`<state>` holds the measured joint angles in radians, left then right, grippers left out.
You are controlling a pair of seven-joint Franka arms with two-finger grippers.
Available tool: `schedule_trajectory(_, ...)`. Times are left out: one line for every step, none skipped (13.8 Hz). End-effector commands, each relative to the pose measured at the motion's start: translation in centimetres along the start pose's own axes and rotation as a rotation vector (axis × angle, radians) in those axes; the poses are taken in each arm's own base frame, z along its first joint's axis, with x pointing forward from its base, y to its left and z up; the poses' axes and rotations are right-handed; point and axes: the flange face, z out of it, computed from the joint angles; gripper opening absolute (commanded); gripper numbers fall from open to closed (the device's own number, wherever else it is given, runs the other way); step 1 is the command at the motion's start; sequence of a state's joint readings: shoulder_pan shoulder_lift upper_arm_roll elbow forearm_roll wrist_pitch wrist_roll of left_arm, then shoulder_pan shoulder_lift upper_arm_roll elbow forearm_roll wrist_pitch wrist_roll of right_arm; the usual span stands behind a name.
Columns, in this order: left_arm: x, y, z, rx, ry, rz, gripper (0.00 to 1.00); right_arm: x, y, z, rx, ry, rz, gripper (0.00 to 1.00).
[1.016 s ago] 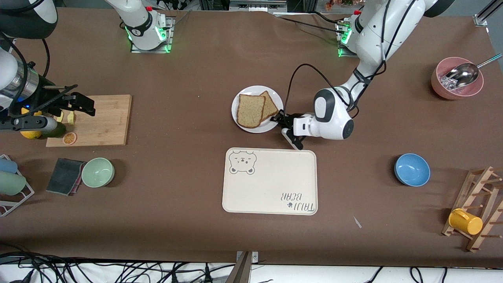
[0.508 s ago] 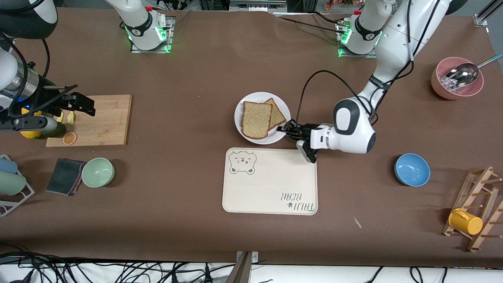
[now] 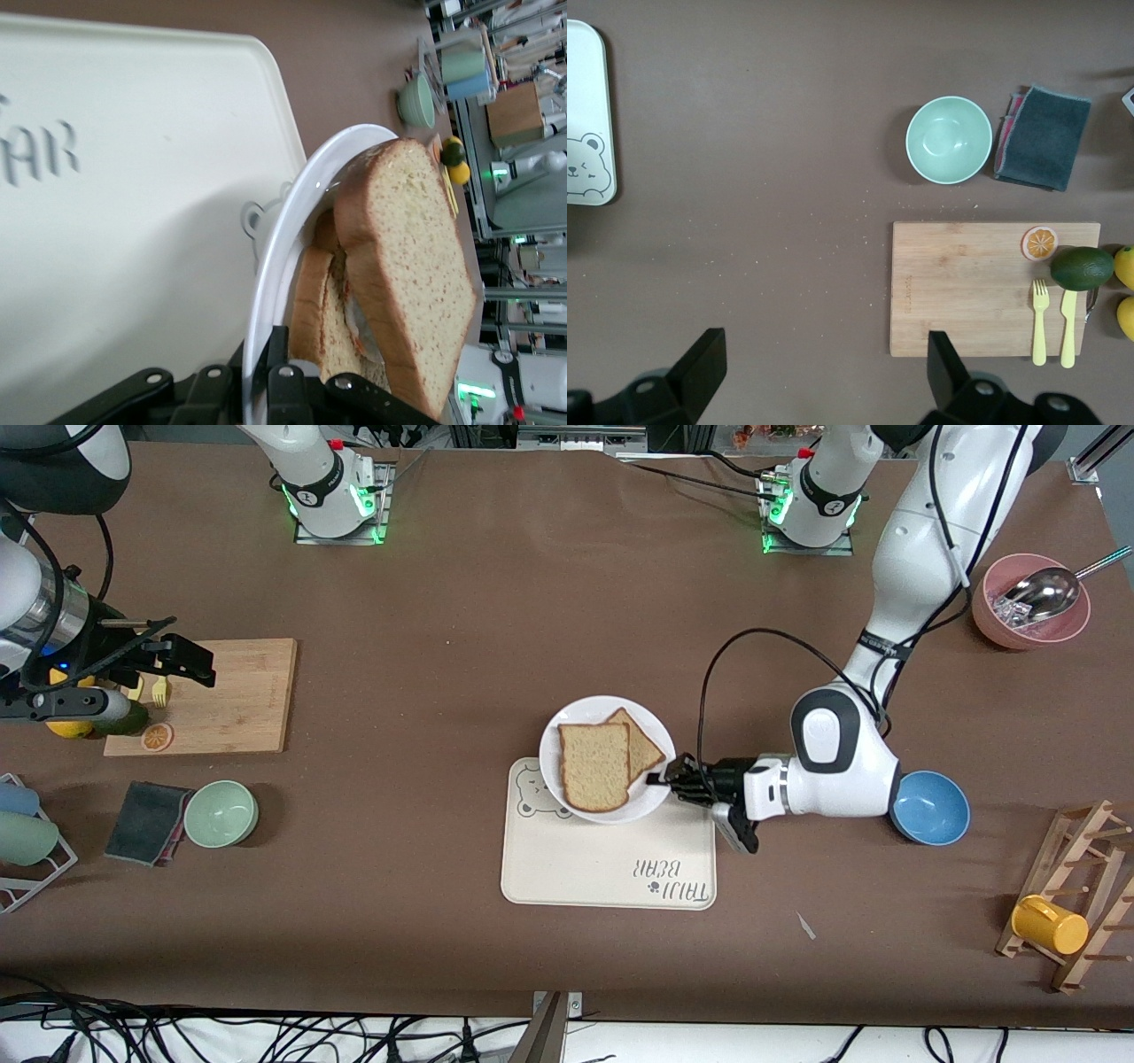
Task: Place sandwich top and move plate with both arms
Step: 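Slide the plate onto the cream tray with the left gripper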
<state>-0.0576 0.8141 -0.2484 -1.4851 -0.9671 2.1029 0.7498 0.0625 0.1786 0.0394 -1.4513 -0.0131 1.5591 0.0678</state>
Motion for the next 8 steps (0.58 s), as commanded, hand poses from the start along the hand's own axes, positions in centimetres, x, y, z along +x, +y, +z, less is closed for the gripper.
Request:
schedule_trajectory(2.4,-2.6,0.3,0.003,0.020,-0.034,0.00,0.1,-0.1,0.1,-0.012,0.004,-0.001,1.00)
schedule_trajectory(2.8,-3.3,0.0,0.014,0.031,-0.043,0.00,0.1,-0.1,0.1,-0.012,0.004,-0.001,1.00)
schedule_trajectory(3.4,-3.4,0.2,0.025,0.053,-0.069,0.00,0.1,-0.1,0.1,-0.012,0.006,-0.003,1.00)
schedule_trajectory(4.1,-3.6,0.6,0.054,0.090,-0.103,0.00,0.1,-0.1,0.1,-0.012,0.004,-0.003,1.00)
schedule_trajectory(4.3,-3.9,1.5,0.072,0.110,-0.120,0.00,0.2,-0.1,0.1,-0.012,0.006,-0.003,1.00)
schedule_trajectory(4.4,-4.2,2.2,0.077,0.118,-0.125,0.00,0.2,-0.1,0.2,-0.012,0.004,-0.003,1.00)
schedule_trajectory(4.3,-4.7,2.6,0.075,0.116,-0.134,0.00,0.2,-0.1,0.2,-0.012,0.004,-0.003,1.00)
schedule_trajectory(4.1,-4.8,3.4,0.075,0.110,-0.147,0.00,0.2,-0.1,0.2,-0.012,0.004,-0.009,1.00)
